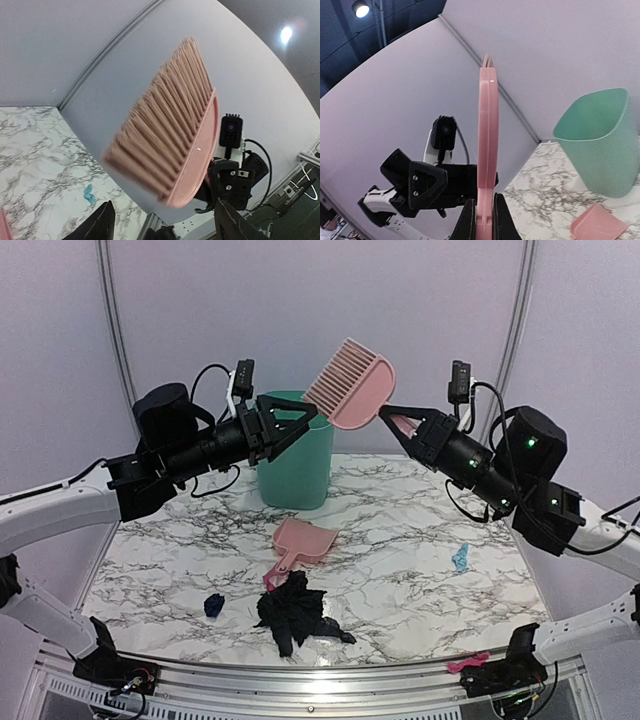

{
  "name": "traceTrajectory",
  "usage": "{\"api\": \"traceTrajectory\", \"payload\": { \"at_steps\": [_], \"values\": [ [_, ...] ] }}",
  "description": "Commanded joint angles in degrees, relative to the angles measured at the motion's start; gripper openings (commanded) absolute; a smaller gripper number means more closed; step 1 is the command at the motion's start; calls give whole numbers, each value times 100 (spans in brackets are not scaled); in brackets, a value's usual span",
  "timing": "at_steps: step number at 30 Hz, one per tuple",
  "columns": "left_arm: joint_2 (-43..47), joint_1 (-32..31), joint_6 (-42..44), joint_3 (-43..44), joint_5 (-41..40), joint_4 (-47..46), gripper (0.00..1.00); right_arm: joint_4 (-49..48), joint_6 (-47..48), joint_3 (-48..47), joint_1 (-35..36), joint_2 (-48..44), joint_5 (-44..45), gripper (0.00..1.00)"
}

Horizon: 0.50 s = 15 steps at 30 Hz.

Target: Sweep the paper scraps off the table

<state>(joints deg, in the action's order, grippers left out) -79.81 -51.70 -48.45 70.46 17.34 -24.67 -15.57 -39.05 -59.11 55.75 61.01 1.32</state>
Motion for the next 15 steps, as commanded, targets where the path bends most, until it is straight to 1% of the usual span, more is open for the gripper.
{"api": "traceTrajectory", "payload": {
  "at_steps": [1,2,5,7,11,14,15],
  "values": [
    [507,218,680,-547,-363,616,73,1414,687,-233,-126,-496,1490,0],
    [576,217,969,-613,-559,986,73,1731,761,-225,-147,-558,1690,0],
    [653,213,1769,-621,-1471,2193,74,2452,919,-199,-190,-702,2277,0],
    [649,200,2220,-683,-2000,2836,74,2861,995,-188,-207,-765,2577,0],
    [424,23,2945,-785,-3185,3760,75,3677,1147,-244,-213,-828,3081,0],
    [56,-187,3310,-708,-3630,4249,76,4271,1147,-180,-218,-960,3456,0],
    [-46,-231,3367,-694,-3661,4335,77,4426,1131,-141,-226,-1008,3564,0]
  ]
}}
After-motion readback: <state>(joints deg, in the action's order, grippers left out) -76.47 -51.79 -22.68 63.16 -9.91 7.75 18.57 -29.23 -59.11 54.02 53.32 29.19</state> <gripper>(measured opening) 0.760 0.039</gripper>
